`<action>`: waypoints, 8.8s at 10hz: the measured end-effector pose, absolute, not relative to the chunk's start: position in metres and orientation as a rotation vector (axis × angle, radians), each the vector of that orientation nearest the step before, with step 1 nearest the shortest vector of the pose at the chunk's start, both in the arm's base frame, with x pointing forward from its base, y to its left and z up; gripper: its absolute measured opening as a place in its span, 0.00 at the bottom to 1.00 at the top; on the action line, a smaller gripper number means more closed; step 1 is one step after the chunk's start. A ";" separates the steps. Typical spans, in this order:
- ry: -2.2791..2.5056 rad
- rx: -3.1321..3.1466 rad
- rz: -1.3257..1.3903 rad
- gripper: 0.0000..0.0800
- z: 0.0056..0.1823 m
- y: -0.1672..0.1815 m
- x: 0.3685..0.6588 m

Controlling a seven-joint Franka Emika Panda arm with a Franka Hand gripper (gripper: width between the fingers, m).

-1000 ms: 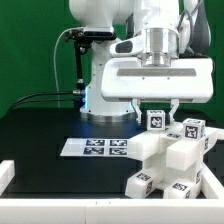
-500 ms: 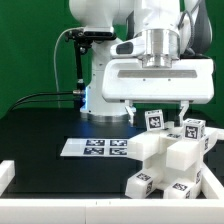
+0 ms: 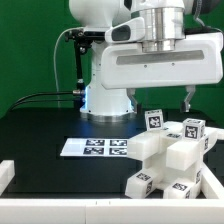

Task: Assemble chair

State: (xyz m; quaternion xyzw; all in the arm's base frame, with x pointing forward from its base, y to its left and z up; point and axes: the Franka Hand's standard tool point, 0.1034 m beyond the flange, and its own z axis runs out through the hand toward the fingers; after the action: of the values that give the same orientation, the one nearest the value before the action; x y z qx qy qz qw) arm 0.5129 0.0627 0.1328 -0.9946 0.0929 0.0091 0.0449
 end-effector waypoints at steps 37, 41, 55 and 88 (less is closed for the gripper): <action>0.729 -2.980 -0.131 0.47 0.116 0.062 0.522; 1.336 -2.739 -0.104 0.35 0.114 0.060 0.525; 0.997 -2.847 -0.084 0.81 0.115 0.057 0.533; 1.185 -2.819 -0.128 0.35 0.119 0.052 0.551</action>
Offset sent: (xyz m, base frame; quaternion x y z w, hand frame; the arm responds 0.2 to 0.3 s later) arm -0.0073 0.0076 -0.0036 -0.0199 0.0530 0.0155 0.9983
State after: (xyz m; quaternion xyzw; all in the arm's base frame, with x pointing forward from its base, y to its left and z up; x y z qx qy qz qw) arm 0.5512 0.0521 0.1192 -0.9203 0.3870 -0.0416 0.0406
